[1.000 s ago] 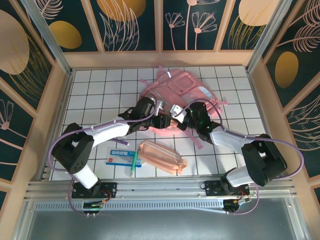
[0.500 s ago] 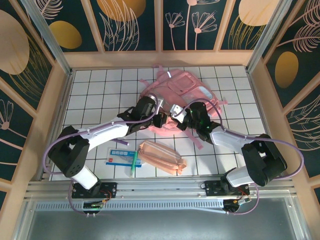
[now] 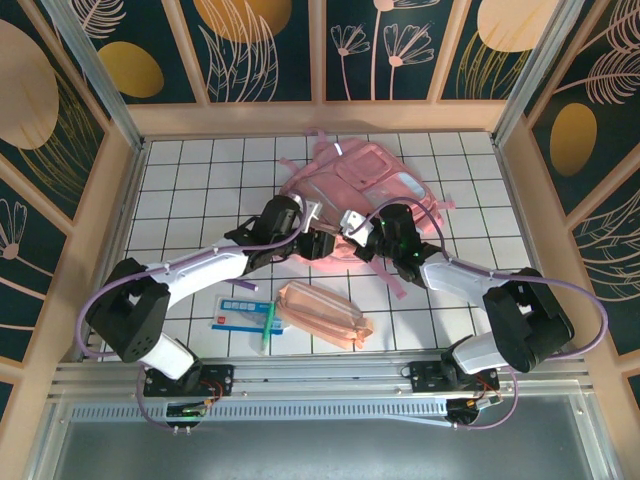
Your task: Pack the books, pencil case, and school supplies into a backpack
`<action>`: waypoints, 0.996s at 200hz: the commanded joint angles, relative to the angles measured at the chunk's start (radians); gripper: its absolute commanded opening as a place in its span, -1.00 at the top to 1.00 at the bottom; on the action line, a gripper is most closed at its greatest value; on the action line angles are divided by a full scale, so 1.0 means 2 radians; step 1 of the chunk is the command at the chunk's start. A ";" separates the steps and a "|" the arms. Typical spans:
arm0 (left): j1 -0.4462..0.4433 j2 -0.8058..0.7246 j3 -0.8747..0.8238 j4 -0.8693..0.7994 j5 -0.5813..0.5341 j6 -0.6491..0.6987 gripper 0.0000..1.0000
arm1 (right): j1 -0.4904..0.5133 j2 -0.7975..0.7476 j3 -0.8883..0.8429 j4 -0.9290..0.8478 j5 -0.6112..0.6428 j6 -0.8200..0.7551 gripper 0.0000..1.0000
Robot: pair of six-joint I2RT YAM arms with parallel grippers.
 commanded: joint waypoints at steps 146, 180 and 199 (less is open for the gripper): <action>-0.013 0.012 0.025 0.001 -0.046 0.042 1.00 | -0.006 -0.007 0.027 -0.027 0.004 -0.030 1.00; -0.005 -0.024 -0.003 -0.013 -0.096 0.059 1.00 | -0.028 -0.014 0.031 -0.056 0.012 -0.068 1.00; 0.023 -0.034 -0.019 -0.015 -0.094 0.055 1.00 | -0.031 -0.020 0.025 -0.063 0.018 -0.086 1.00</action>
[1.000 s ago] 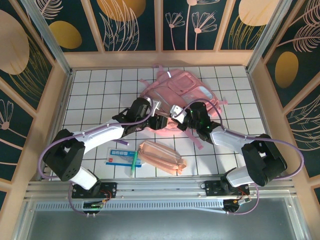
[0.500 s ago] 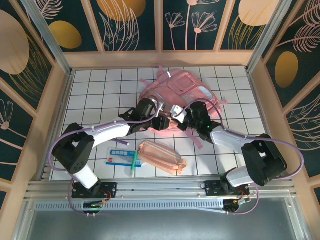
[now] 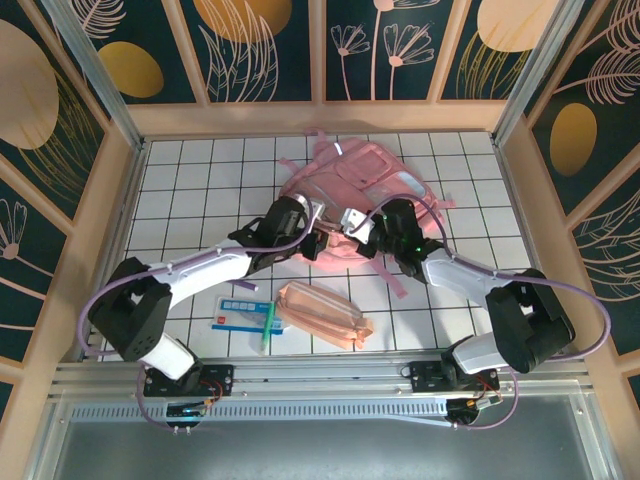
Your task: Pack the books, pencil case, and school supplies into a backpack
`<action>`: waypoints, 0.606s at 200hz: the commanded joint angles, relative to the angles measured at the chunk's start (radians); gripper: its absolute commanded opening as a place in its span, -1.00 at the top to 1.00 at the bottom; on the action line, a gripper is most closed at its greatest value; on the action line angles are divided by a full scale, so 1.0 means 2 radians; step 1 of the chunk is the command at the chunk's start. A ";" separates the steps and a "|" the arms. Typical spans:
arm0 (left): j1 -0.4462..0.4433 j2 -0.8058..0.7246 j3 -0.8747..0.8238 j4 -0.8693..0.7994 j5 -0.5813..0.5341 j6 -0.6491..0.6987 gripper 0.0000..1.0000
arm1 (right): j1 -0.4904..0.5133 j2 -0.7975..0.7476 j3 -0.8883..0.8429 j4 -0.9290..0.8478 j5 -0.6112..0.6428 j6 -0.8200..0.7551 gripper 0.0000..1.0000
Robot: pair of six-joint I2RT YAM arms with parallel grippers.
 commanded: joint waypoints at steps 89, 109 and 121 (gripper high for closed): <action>0.072 -0.027 -0.040 0.024 0.091 0.037 1.00 | 0.002 -0.007 -0.007 0.005 0.055 -0.036 0.60; 0.050 -0.016 -0.027 0.018 0.103 0.040 1.00 | 0.032 0.020 0.002 0.028 0.092 -0.022 0.16; 0.042 -0.010 -0.020 0.020 0.115 0.036 1.00 | 0.040 0.036 0.009 0.043 0.112 -0.004 0.03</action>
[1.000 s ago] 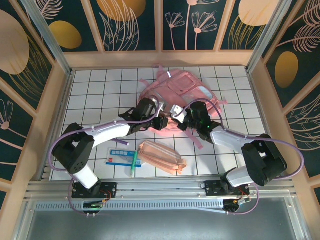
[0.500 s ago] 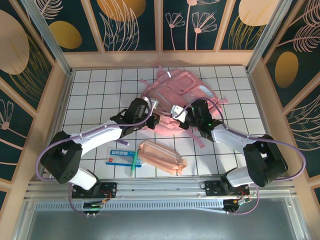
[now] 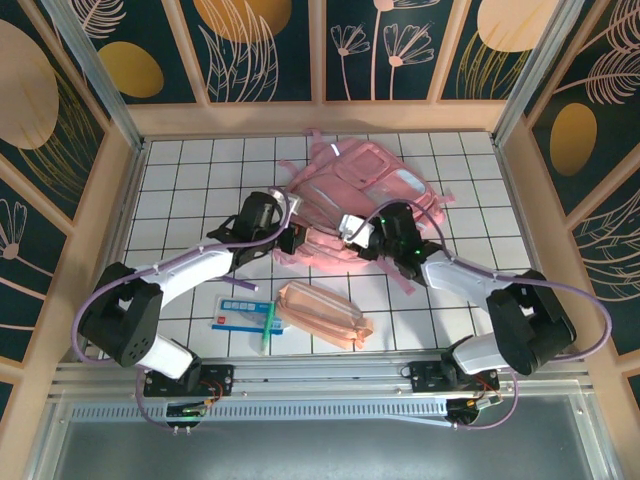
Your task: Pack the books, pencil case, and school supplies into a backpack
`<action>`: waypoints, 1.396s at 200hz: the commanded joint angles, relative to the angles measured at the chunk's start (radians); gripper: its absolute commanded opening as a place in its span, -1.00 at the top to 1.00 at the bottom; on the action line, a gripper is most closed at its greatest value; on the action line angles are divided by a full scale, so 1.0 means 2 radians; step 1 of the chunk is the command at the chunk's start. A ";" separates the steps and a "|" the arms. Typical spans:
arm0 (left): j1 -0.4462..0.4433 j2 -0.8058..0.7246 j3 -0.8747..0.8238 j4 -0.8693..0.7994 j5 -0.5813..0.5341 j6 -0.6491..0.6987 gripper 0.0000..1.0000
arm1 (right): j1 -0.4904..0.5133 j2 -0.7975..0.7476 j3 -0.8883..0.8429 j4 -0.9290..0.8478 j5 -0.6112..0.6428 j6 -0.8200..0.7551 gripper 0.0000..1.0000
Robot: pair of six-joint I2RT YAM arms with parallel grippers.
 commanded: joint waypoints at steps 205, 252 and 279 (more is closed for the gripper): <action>0.030 -0.013 0.006 0.033 -0.120 -0.006 1.00 | -0.040 -0.053 0.015 -0.077 -0.031 -0.172 1.00; 0.020 0.044 0.048 0.034 0.002 -0.016 1.00 | -0.089 -0.032 0.038 -0.057 -0.042 -0.157 0.21; -0.015 0.049 0.048 0.030 0.008 -0.015 1.00 | -0.063 -0.016 0.042 -0.062 -0.040 -0.142 -0.02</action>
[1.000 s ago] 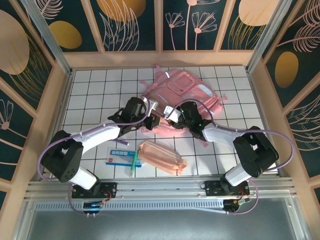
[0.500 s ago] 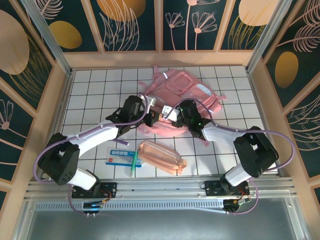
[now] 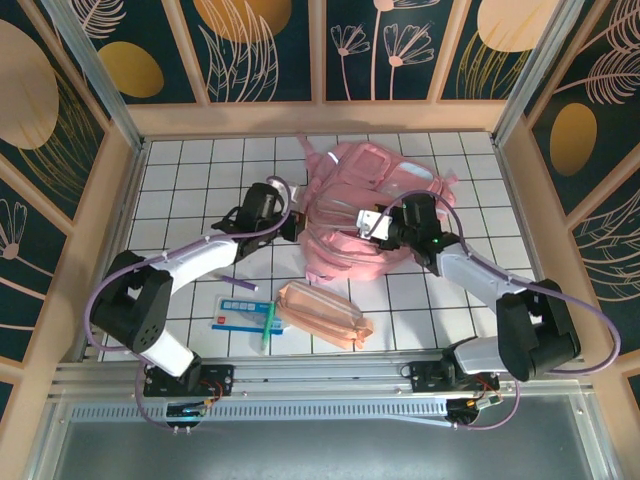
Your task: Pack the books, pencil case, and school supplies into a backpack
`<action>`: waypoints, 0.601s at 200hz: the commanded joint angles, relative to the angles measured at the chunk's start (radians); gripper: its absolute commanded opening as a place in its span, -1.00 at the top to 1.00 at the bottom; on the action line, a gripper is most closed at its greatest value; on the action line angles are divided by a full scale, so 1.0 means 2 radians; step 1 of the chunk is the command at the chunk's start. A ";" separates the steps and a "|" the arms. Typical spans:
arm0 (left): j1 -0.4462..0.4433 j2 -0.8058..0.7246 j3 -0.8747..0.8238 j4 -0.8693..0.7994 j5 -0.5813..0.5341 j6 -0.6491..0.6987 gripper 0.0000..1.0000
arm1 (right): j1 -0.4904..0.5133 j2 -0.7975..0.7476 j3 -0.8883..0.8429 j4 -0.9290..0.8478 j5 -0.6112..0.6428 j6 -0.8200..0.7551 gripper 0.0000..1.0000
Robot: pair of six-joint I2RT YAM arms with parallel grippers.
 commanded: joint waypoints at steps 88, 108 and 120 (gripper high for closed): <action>-0.041 0.007 -0.023 0.032 0.097 -0.012 0.30 | 0.106 0.083 0.017 0.131 0.168 0.052 -0.08; -0.042 0.005 -0.025 0.038 0.093 0.007 0.12 | 0.106 0.091 0.025 0.132 0.163 0.051 0.45; -0.042 0.004 -0.026 0.043 0.089 0.022 0.07 | 0.105 0.084 0.030 0.115 0.140 0.048 0.75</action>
